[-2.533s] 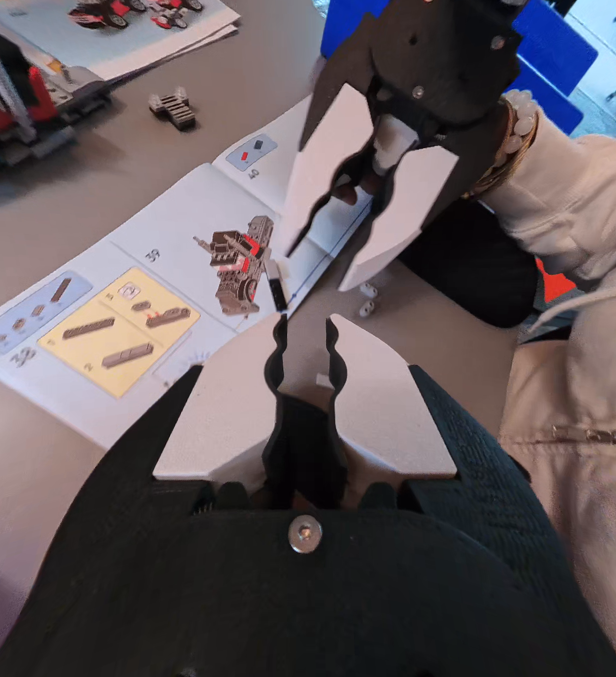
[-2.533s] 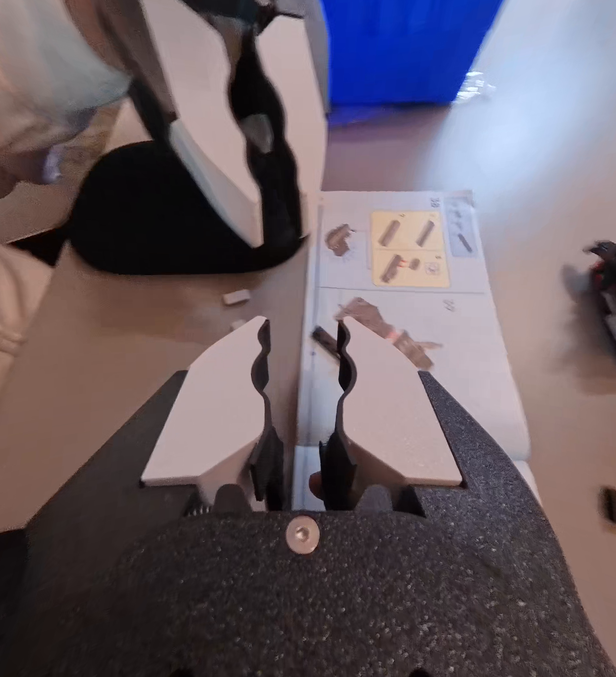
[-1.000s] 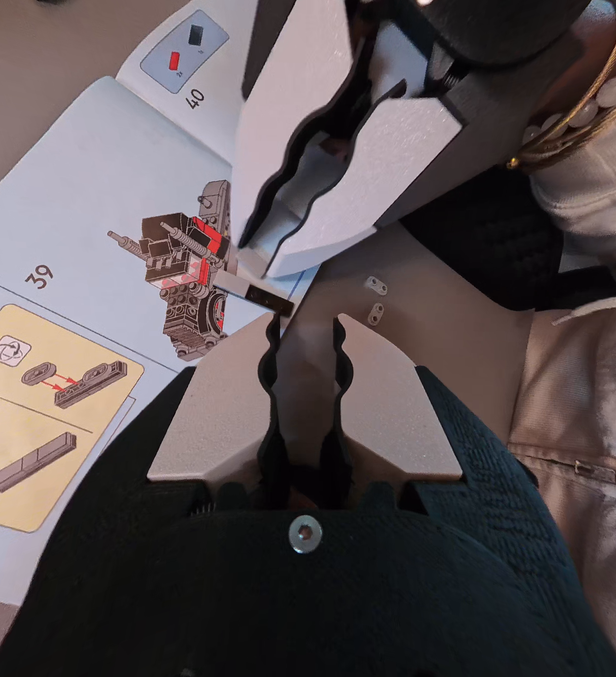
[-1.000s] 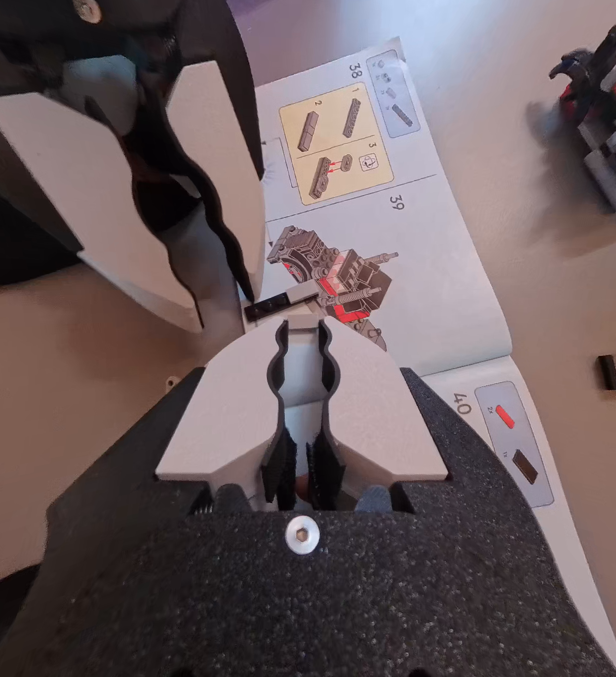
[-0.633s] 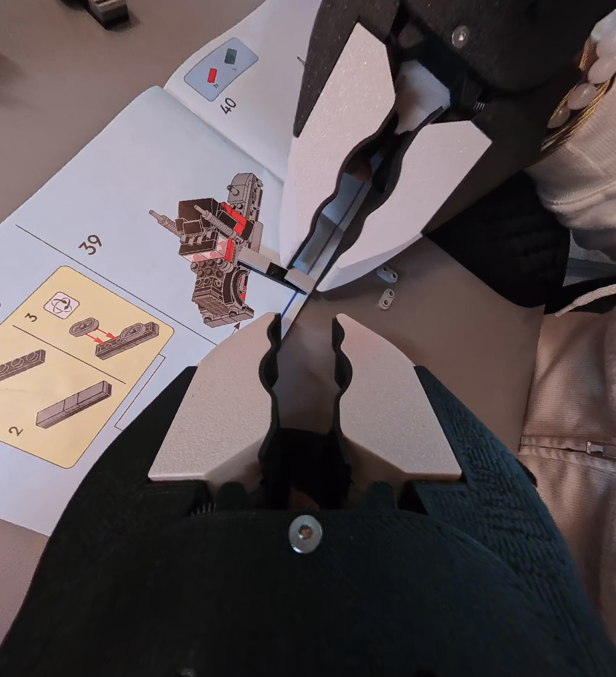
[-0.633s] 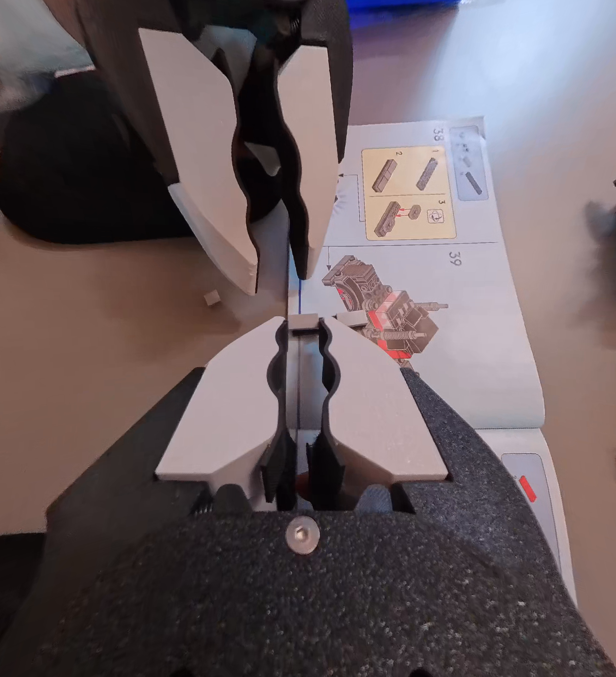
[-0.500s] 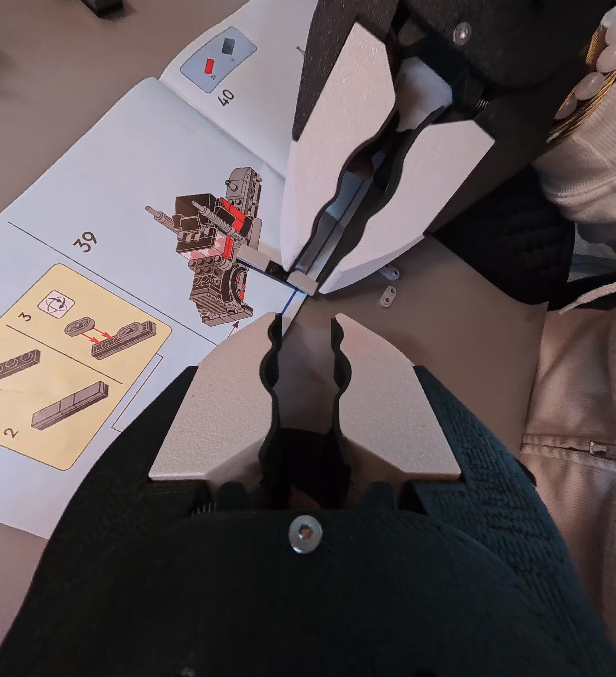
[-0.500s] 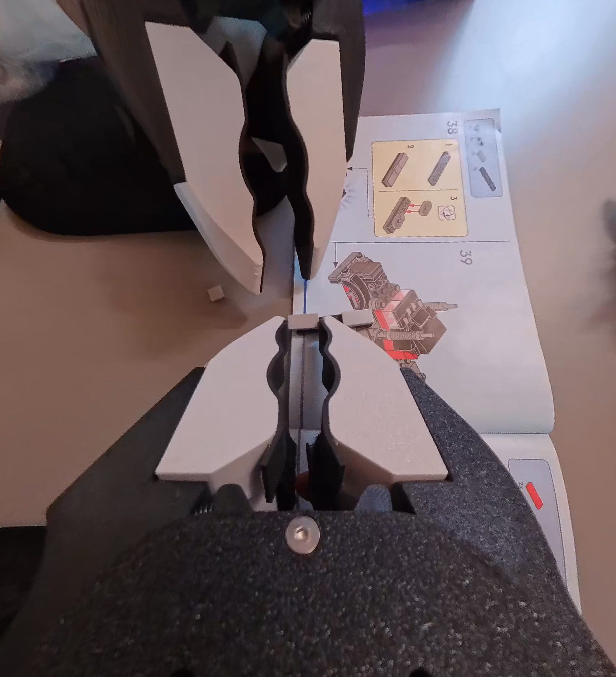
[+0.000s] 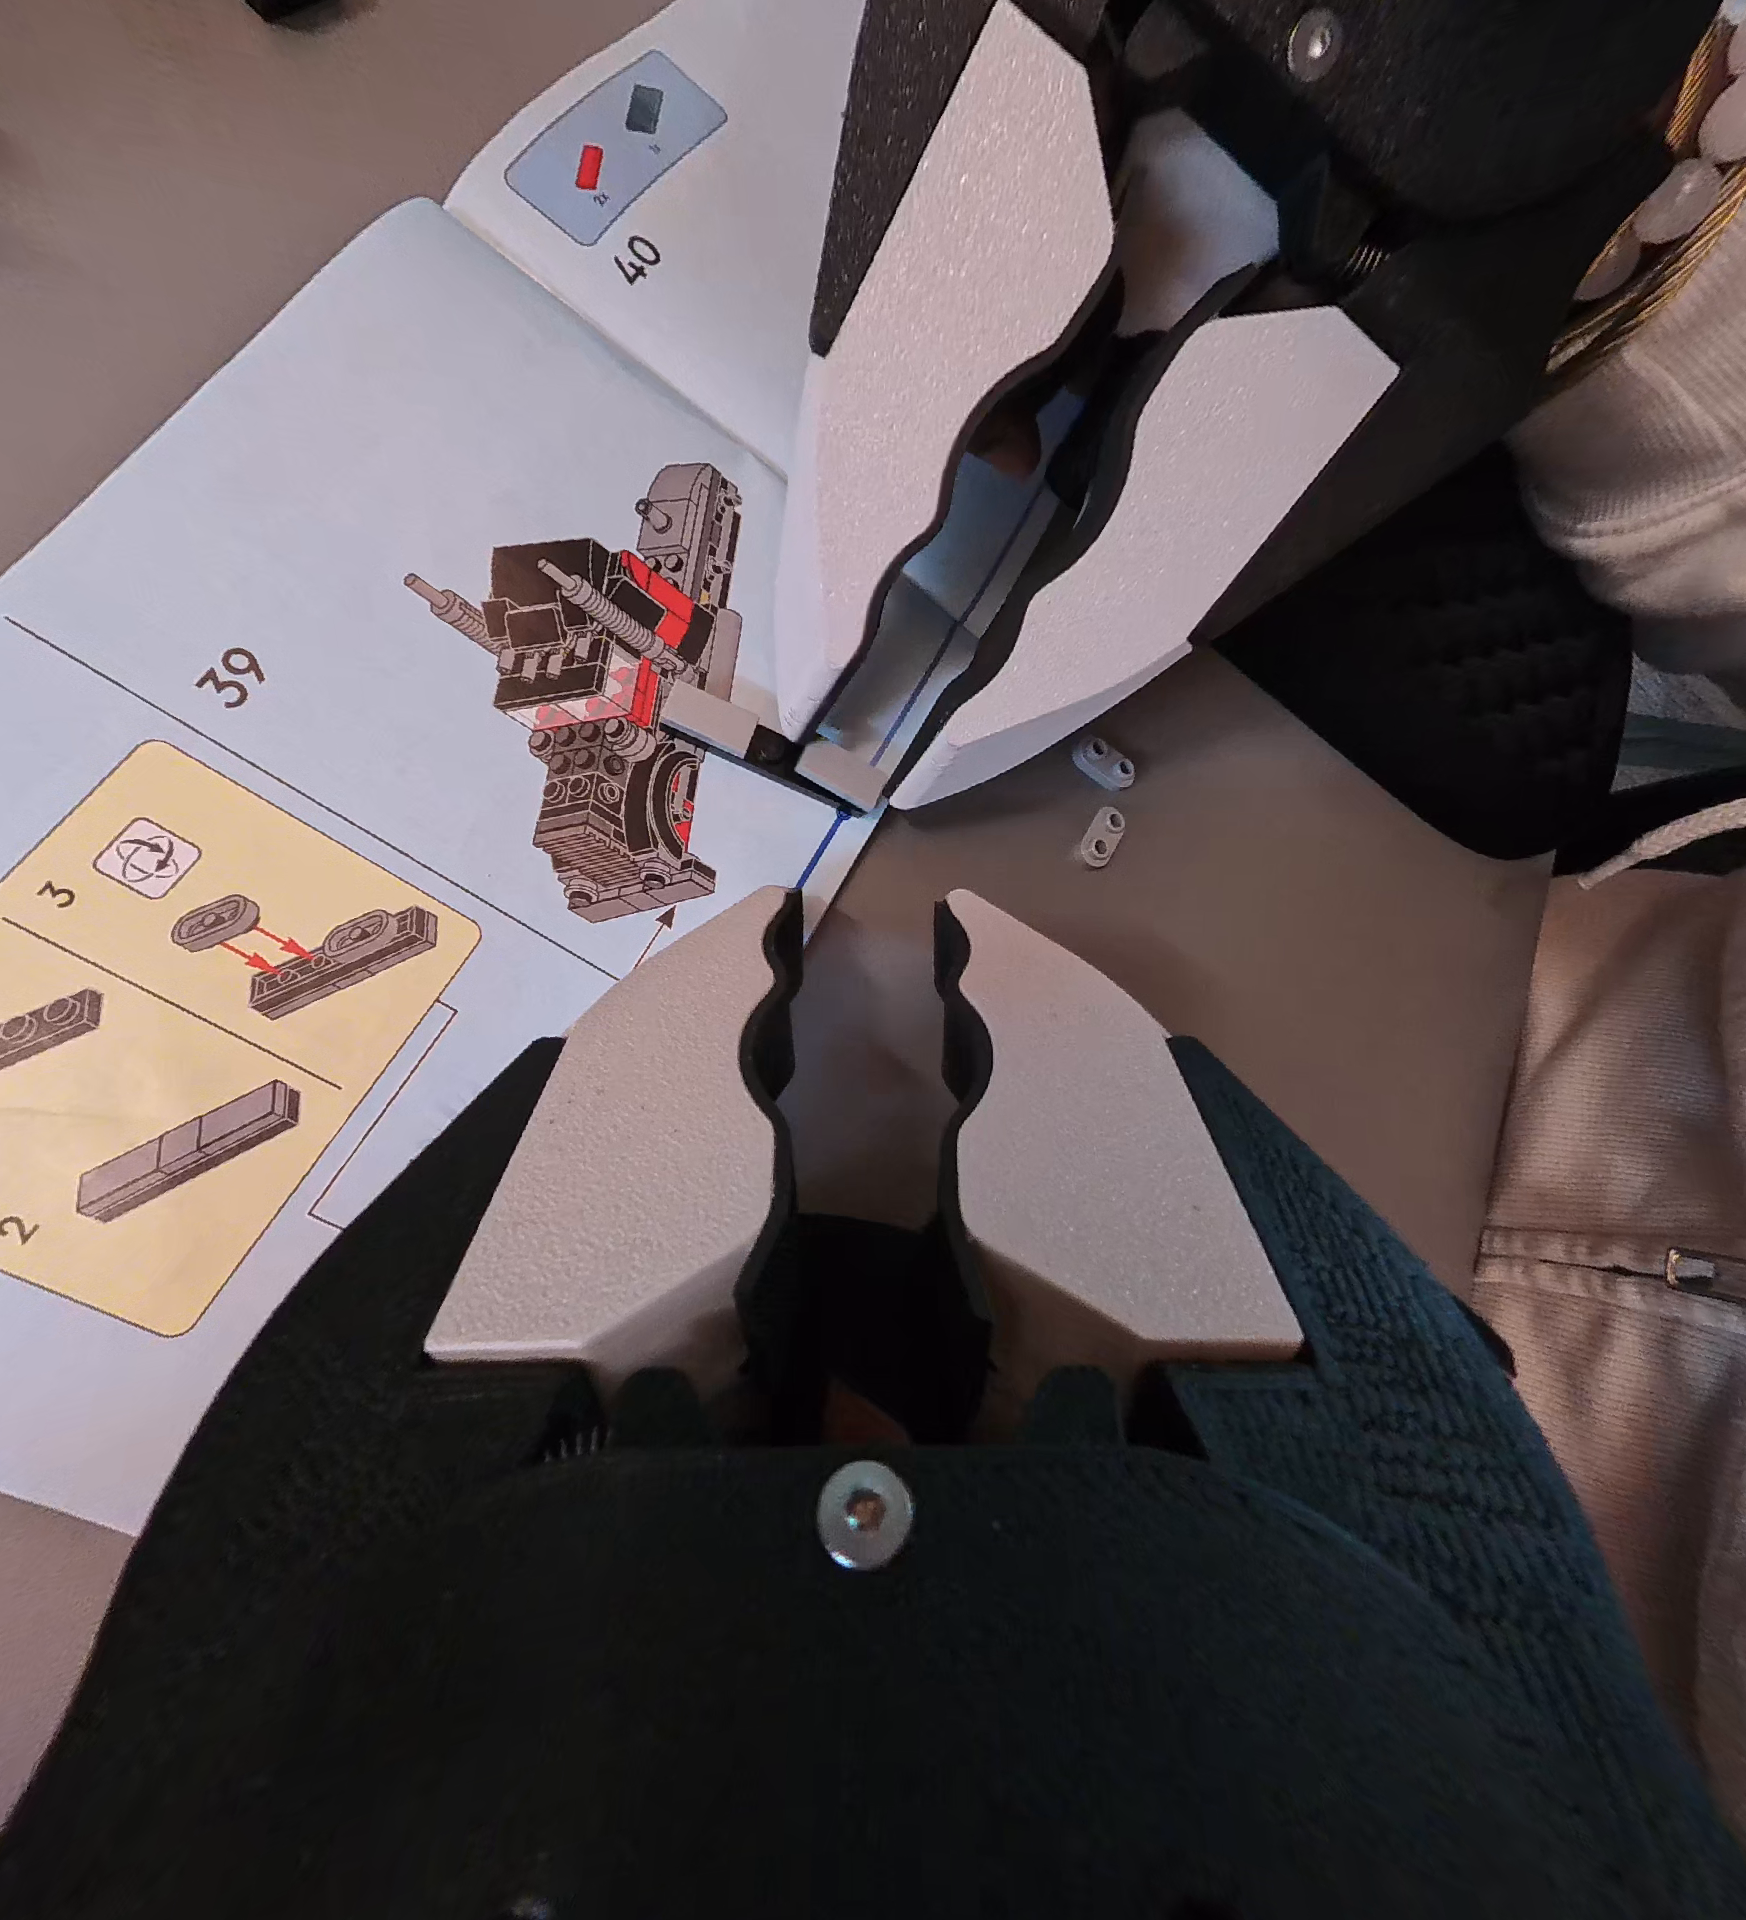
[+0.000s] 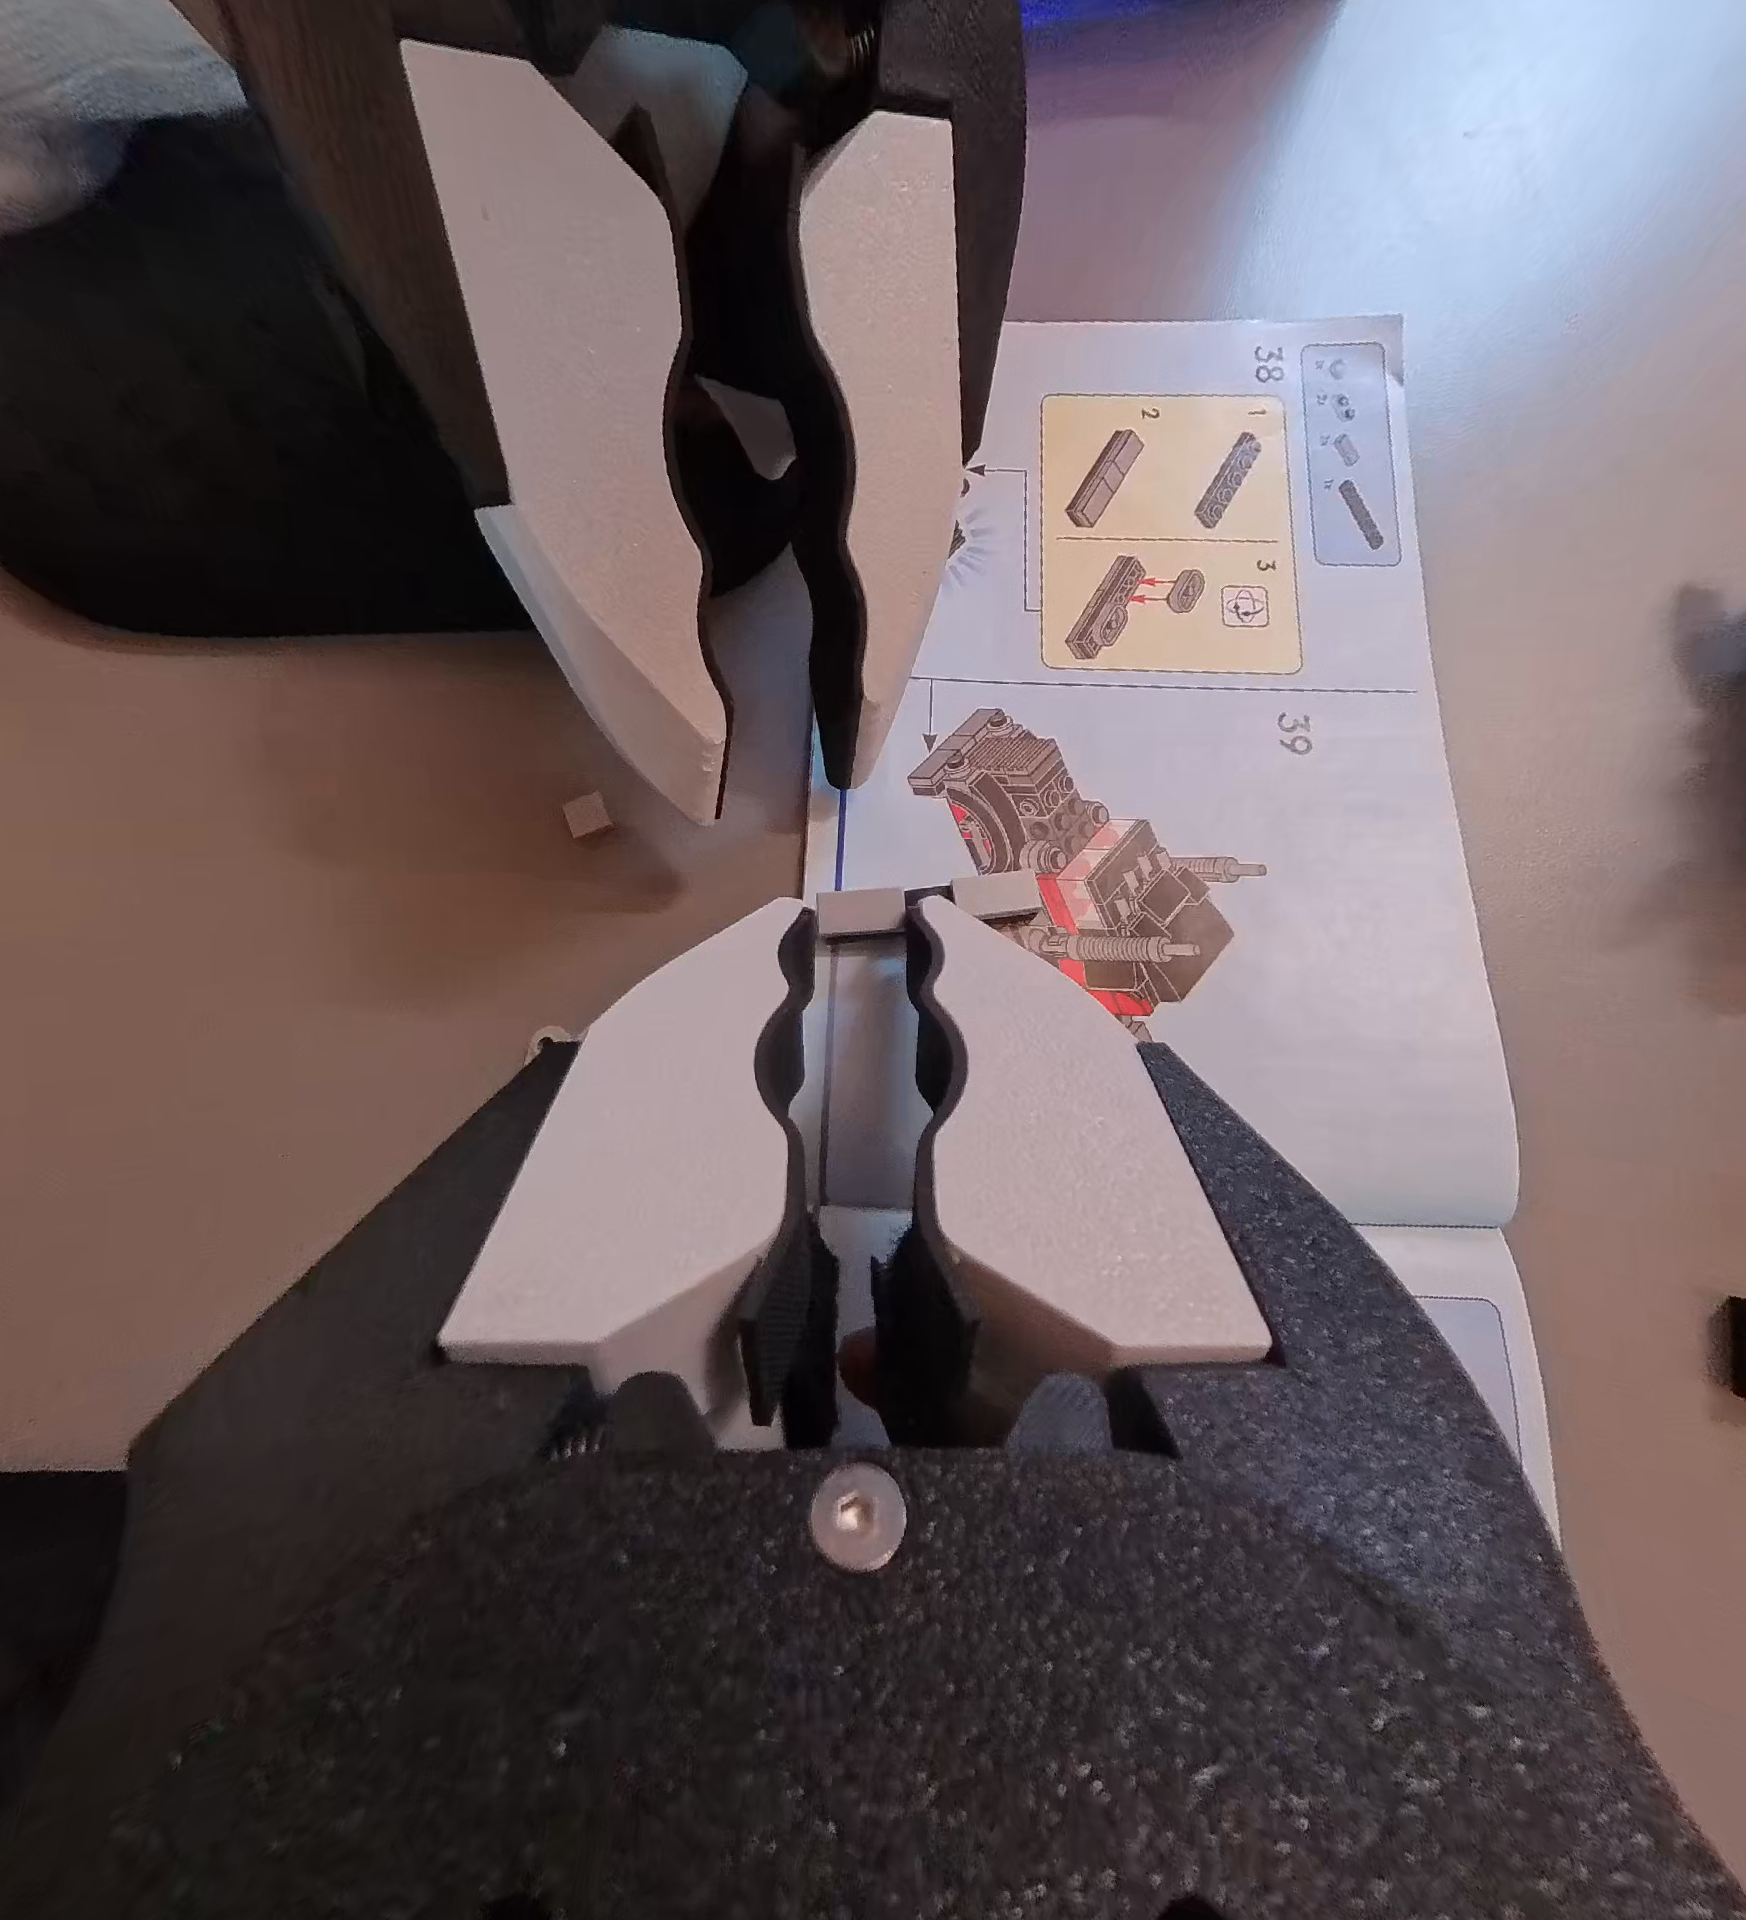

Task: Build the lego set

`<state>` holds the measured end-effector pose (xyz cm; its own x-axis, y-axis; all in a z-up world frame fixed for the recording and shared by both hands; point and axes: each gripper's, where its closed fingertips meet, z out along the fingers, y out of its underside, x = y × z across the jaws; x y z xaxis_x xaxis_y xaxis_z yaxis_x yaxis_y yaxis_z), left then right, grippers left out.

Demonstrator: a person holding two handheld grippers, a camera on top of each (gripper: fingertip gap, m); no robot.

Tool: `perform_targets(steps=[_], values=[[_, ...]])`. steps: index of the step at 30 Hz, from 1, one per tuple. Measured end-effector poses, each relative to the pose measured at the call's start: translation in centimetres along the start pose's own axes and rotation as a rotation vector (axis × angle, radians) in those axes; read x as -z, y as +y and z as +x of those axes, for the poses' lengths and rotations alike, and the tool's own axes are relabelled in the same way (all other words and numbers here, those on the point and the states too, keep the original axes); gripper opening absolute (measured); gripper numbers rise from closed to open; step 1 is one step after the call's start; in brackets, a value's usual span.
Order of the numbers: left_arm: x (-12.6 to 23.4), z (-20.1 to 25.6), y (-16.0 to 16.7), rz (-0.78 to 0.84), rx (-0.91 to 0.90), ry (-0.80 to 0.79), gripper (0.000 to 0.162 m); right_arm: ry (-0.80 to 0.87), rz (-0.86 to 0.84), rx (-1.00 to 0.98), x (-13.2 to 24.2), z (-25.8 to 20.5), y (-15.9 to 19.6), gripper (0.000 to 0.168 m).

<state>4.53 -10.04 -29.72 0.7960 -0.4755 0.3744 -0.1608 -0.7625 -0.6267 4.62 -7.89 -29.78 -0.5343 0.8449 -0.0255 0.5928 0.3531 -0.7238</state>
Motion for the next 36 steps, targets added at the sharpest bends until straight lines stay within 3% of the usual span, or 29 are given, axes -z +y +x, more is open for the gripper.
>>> perform_targets(steps=[14,18,36], values=[[0.0,0.0,0.0,-0.004,0.006,0.004,0.023,-0.002,0.022,0.012,0.3,0.1,-0.4,0.019],[0.2,0.0,-0.4,0.018,-0.009,-0.002,0.019,-0.009,0.085,0.005,0.9,0.0,-0.8,0.001],[-1.3,0.4,-0.9,-0.035,-0.112,-0.012,0.019,-0.036,-0.006,0.058,-0.2,0.0,-0.1,0.0]])
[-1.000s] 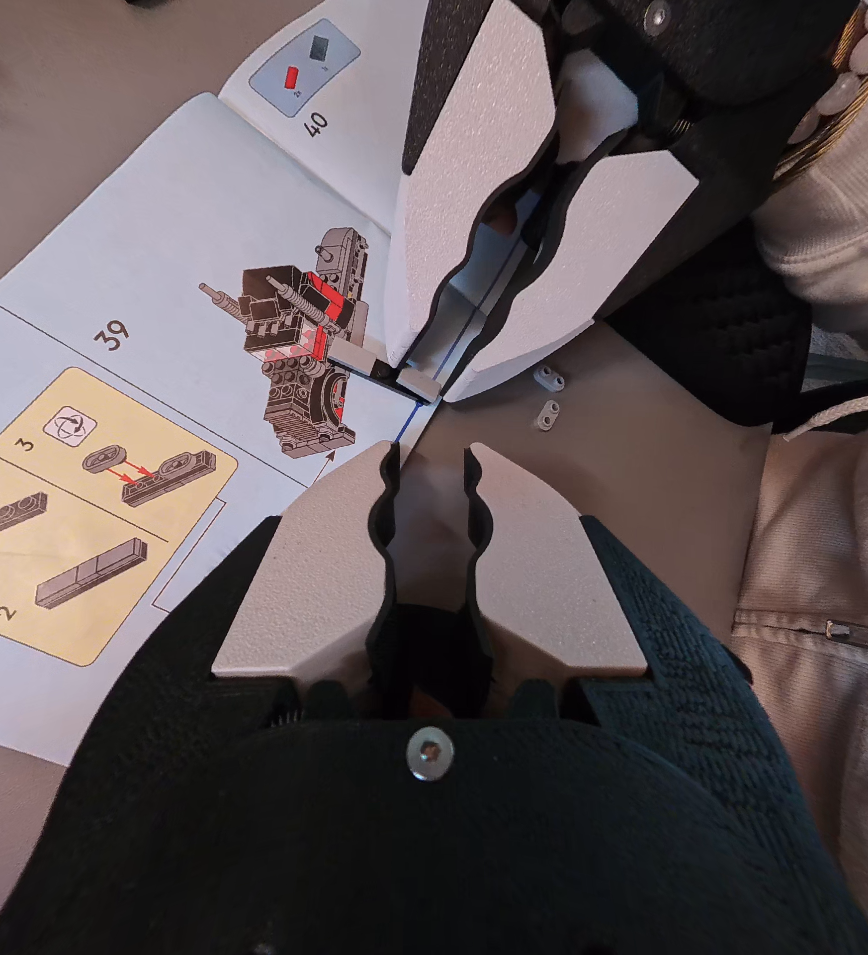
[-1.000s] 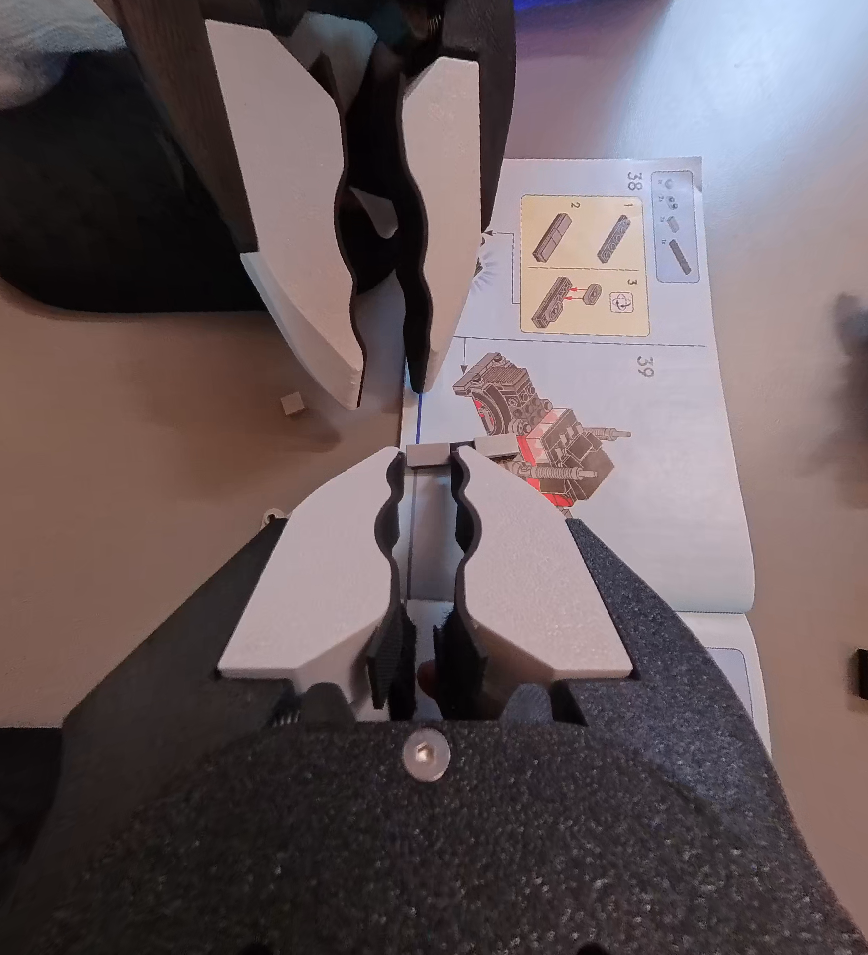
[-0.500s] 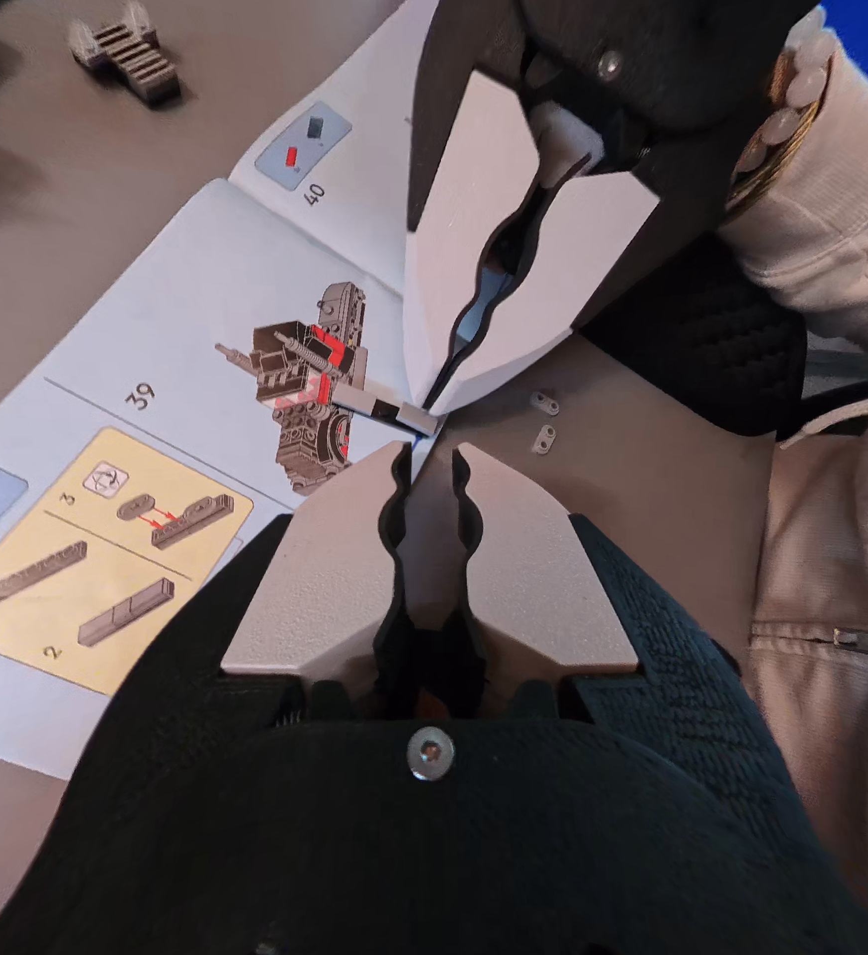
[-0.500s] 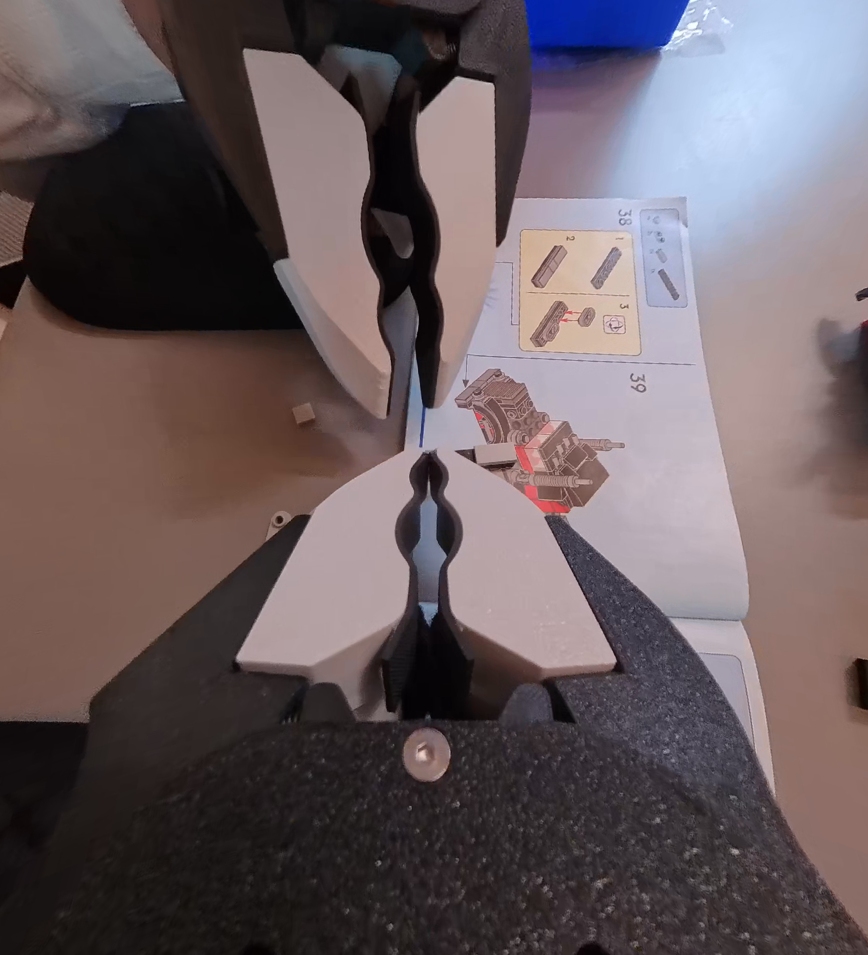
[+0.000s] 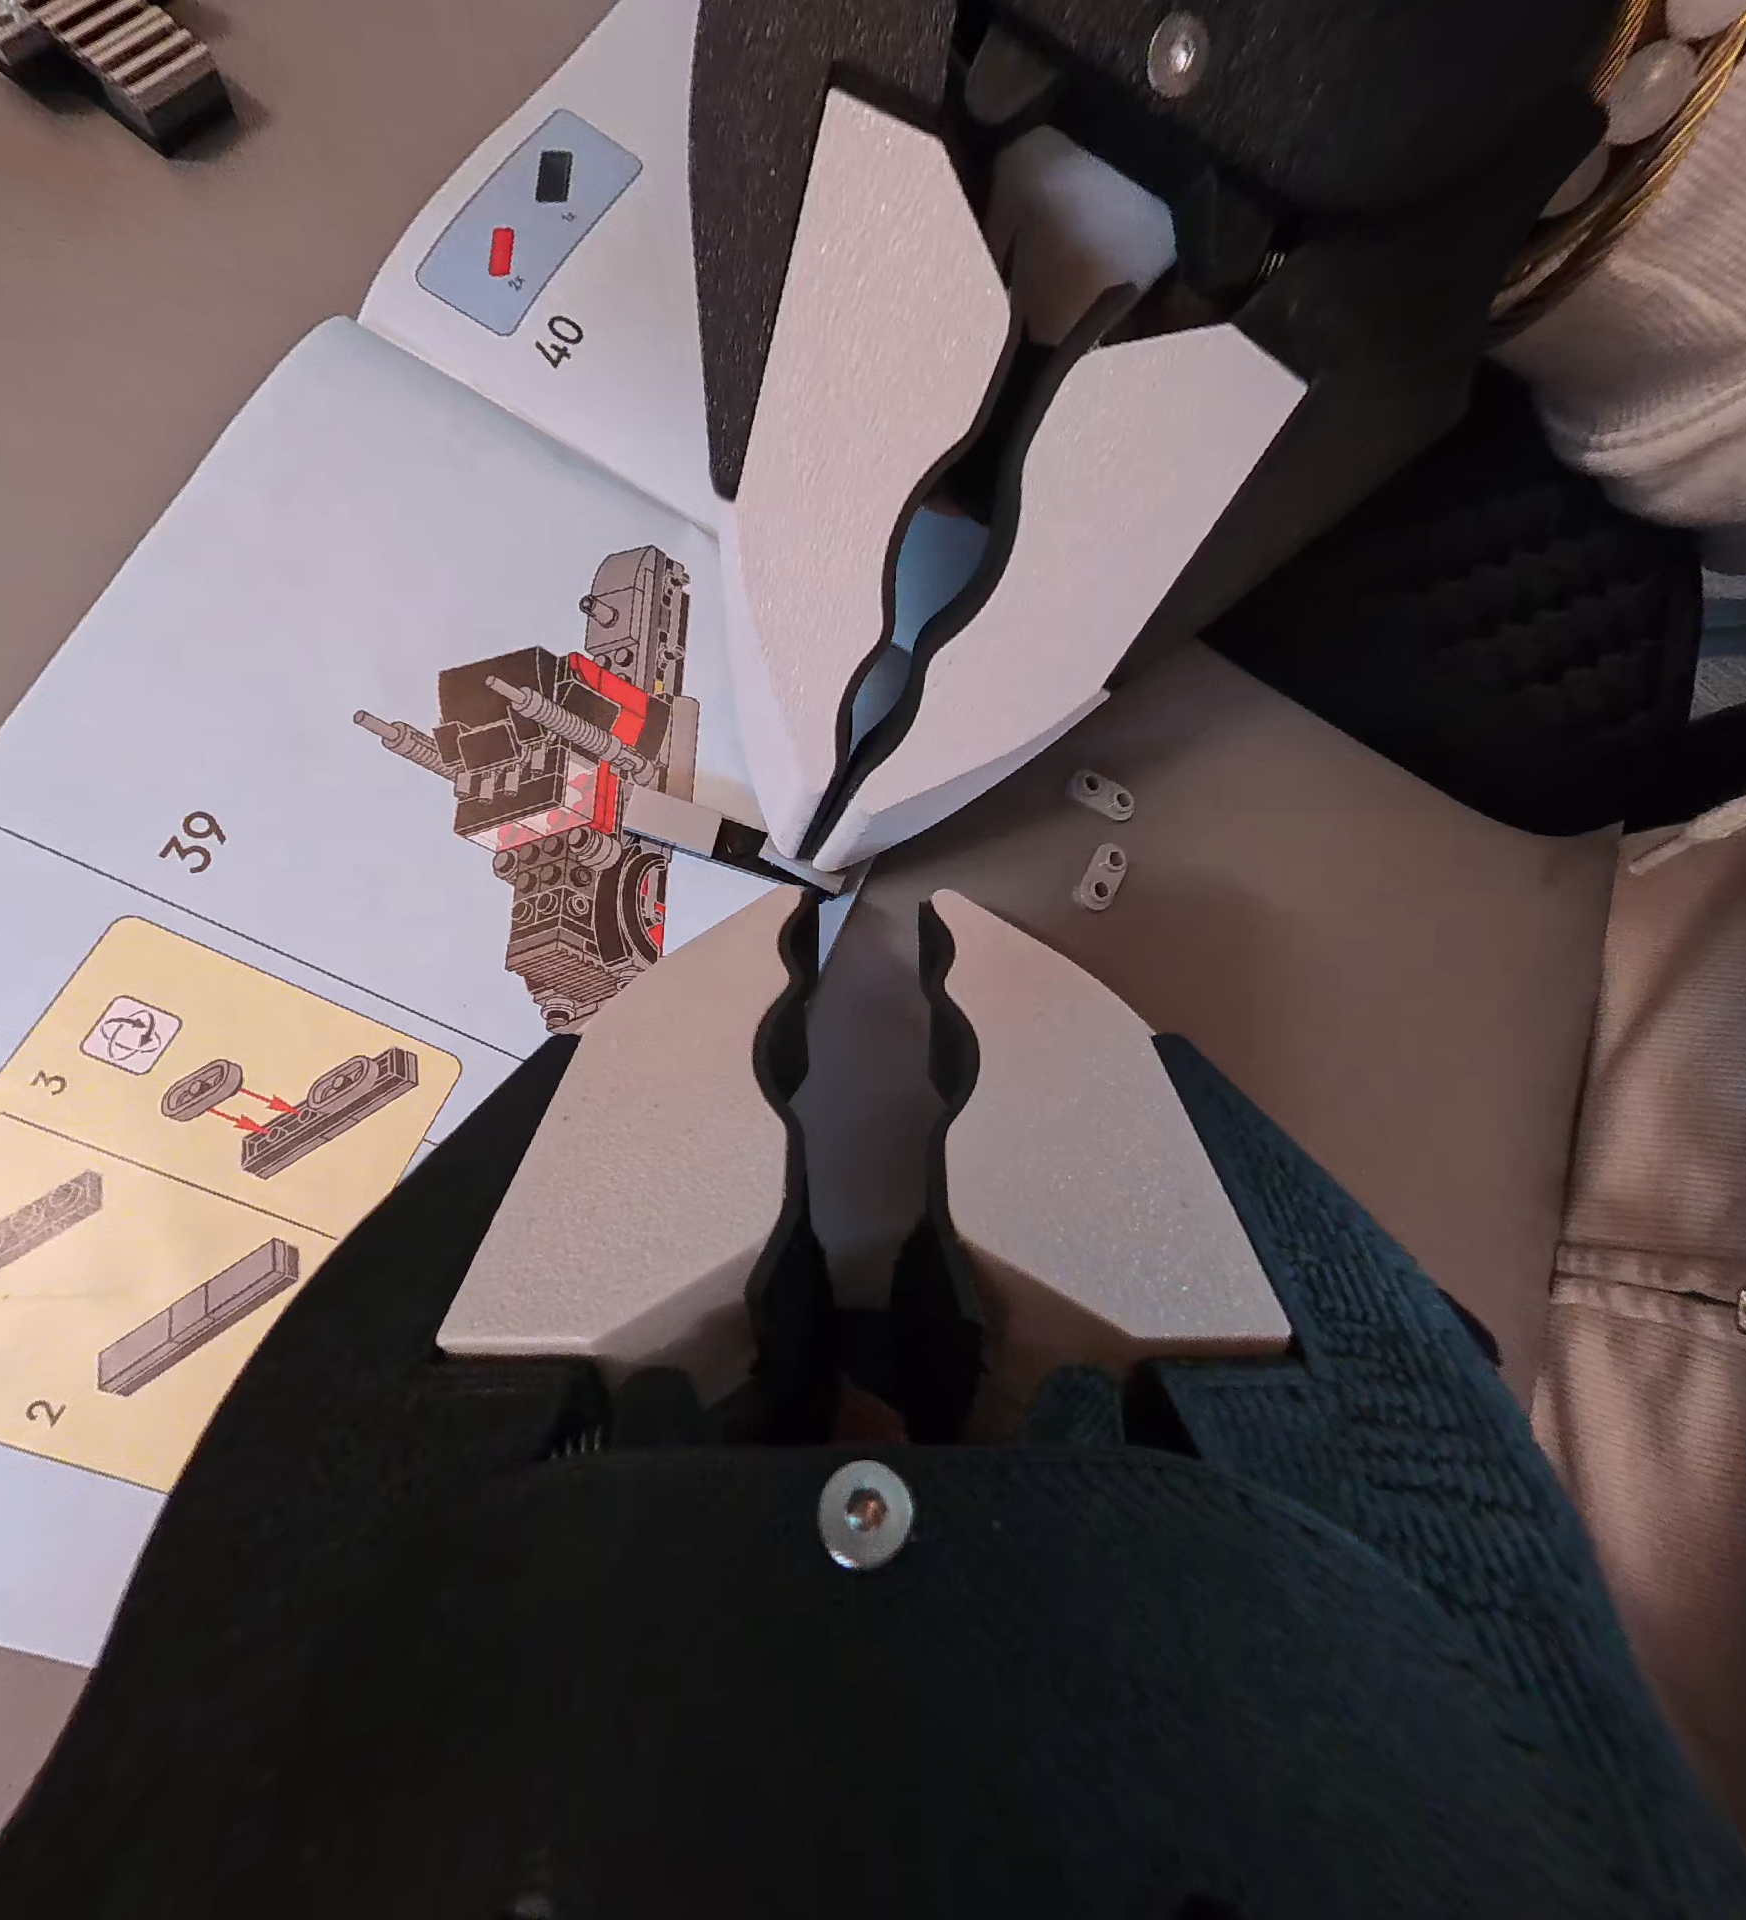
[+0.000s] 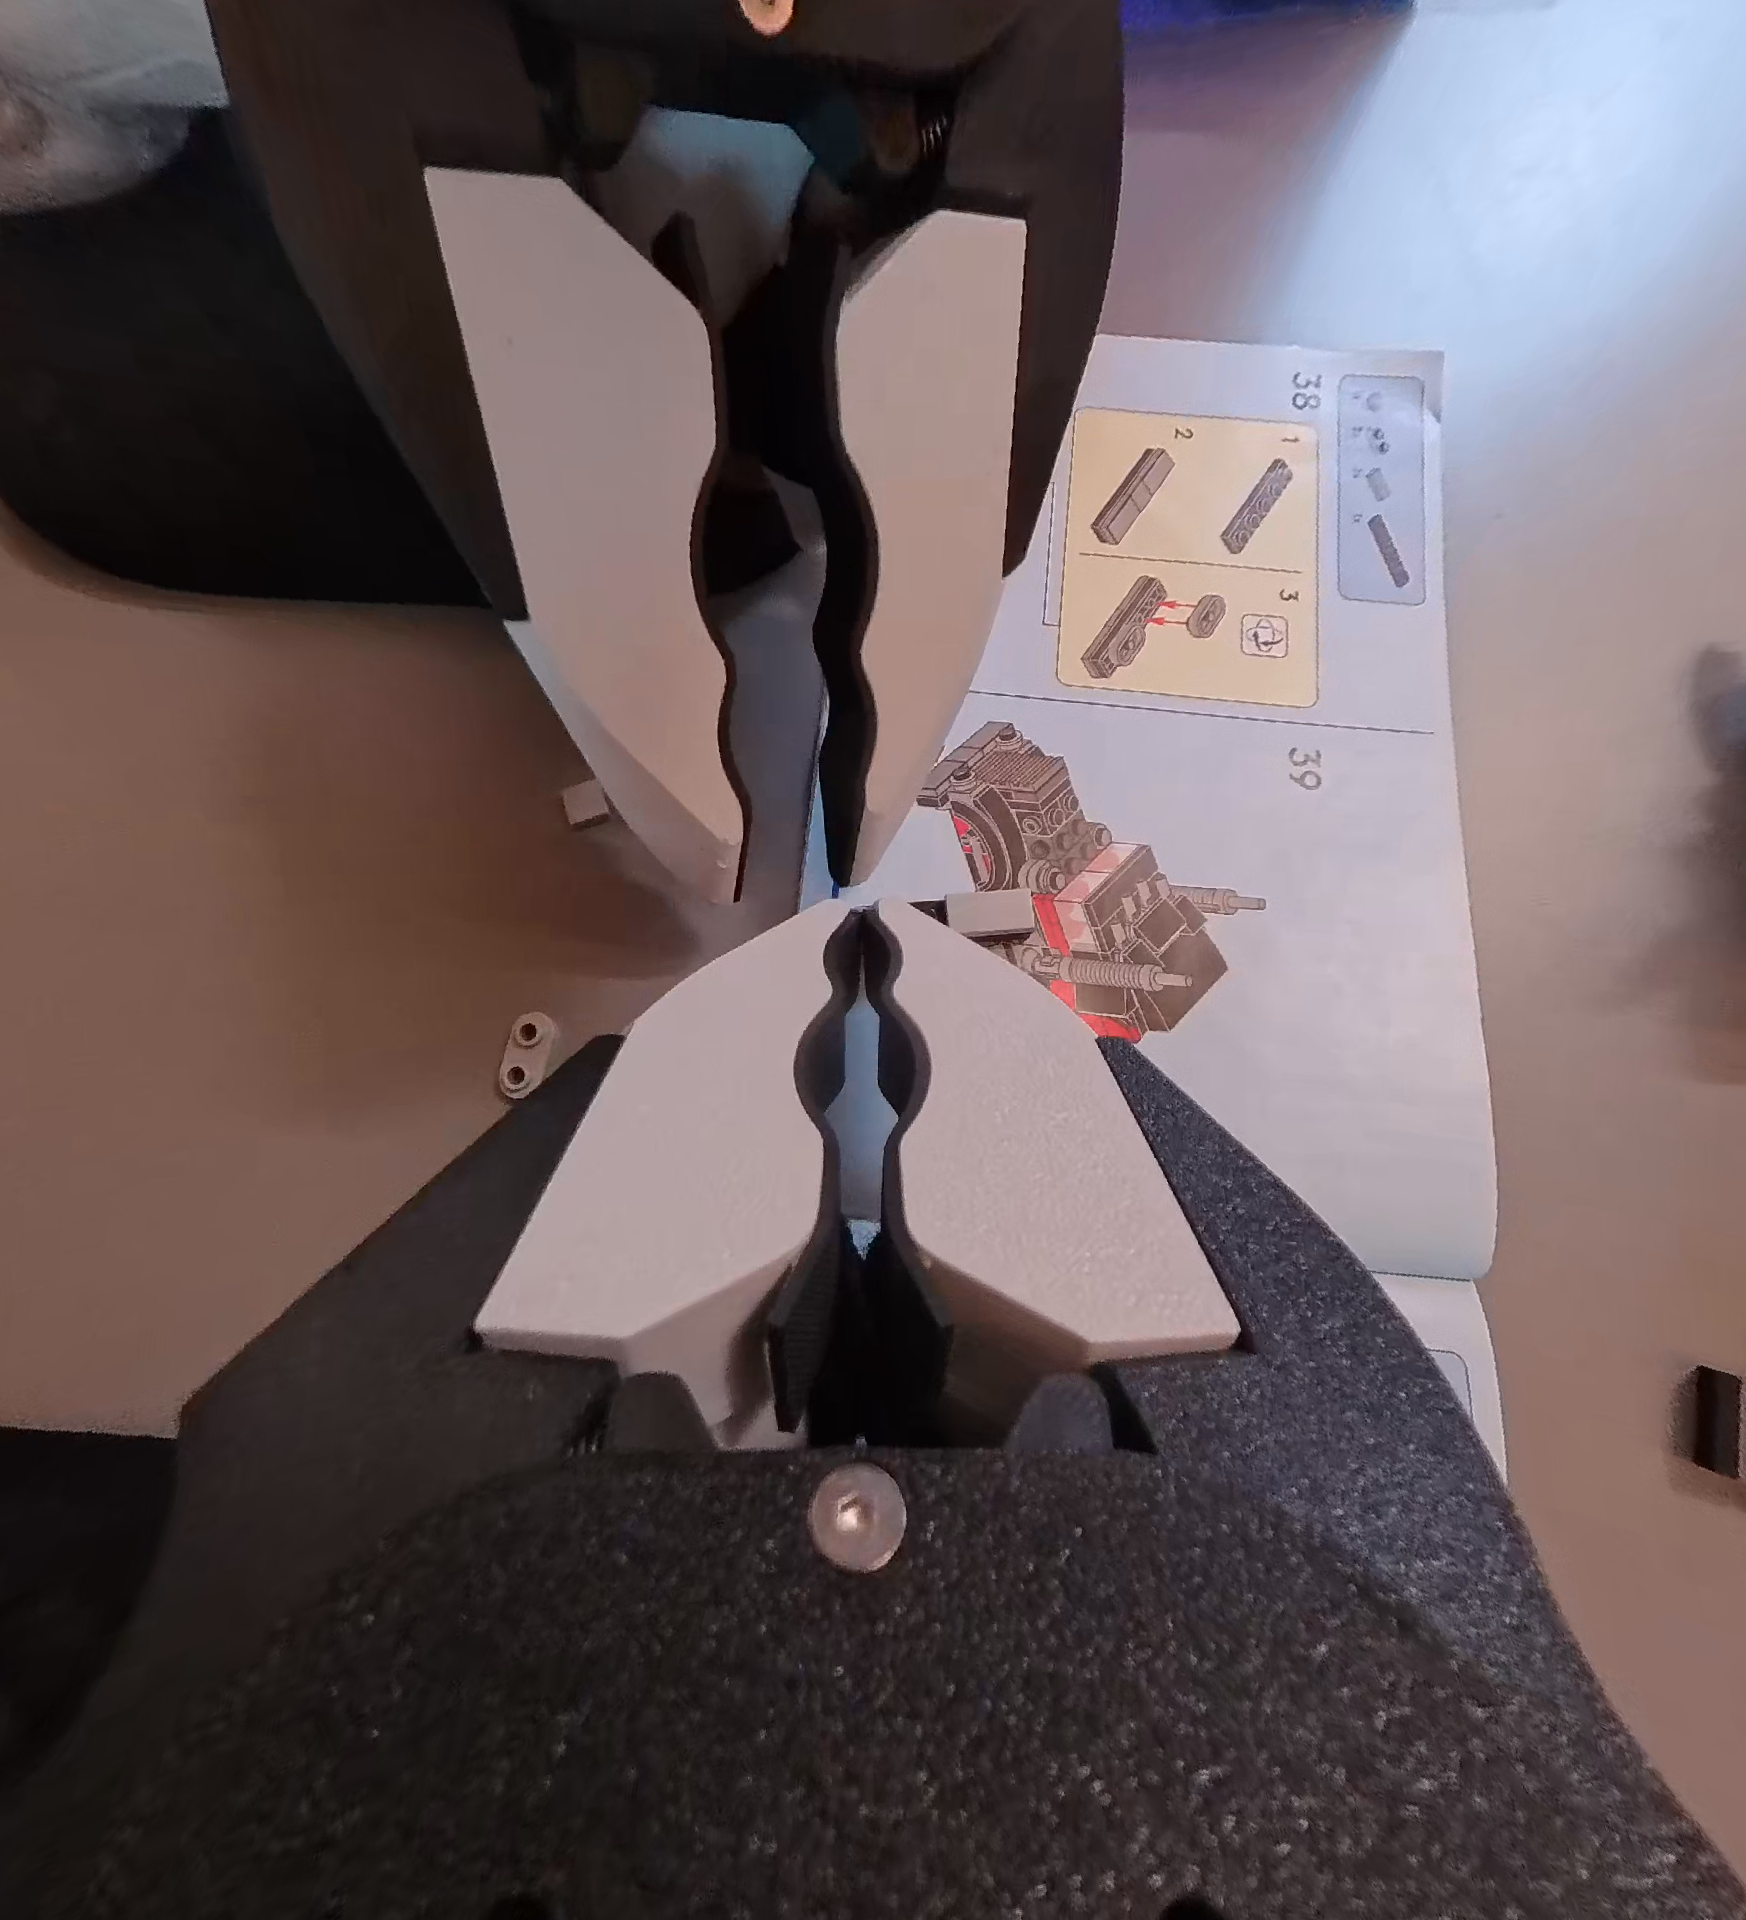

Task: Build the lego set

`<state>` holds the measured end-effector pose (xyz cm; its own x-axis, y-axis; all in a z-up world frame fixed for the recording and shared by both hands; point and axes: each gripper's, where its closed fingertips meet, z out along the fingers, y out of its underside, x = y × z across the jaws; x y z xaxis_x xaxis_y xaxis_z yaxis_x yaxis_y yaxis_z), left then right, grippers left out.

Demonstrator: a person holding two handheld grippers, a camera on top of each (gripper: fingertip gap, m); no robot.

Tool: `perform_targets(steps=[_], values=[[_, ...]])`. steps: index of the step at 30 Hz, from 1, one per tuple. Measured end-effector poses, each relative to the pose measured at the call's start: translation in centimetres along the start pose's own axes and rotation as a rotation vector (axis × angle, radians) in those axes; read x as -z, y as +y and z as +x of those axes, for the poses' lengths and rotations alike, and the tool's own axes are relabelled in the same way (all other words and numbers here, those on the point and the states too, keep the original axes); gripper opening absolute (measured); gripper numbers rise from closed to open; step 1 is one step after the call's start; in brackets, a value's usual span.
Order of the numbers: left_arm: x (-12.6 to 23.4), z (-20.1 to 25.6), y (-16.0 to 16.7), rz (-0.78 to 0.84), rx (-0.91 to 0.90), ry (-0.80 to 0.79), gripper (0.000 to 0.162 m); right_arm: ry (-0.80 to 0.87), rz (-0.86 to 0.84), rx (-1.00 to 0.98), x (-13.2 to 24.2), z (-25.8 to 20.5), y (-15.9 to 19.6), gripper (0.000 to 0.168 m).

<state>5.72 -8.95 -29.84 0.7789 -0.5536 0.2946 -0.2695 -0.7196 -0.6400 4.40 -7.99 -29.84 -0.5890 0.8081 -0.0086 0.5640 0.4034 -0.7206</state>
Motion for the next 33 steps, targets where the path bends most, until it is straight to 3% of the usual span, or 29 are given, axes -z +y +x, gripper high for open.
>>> perform_targets(steps=[22,33], values=[[-0.49,0.05,0.45,-0.041,0.002,0.006,0.019,-0.064,-0.078,0.131,-0.18,-0.2,-0.08,0.0],[0.18,-0.13,-0.09,0.032,0.019,-0.012,0.018,-0.086,-0.152,0.204,-0.23,-0.24,-0.04,0.0]])
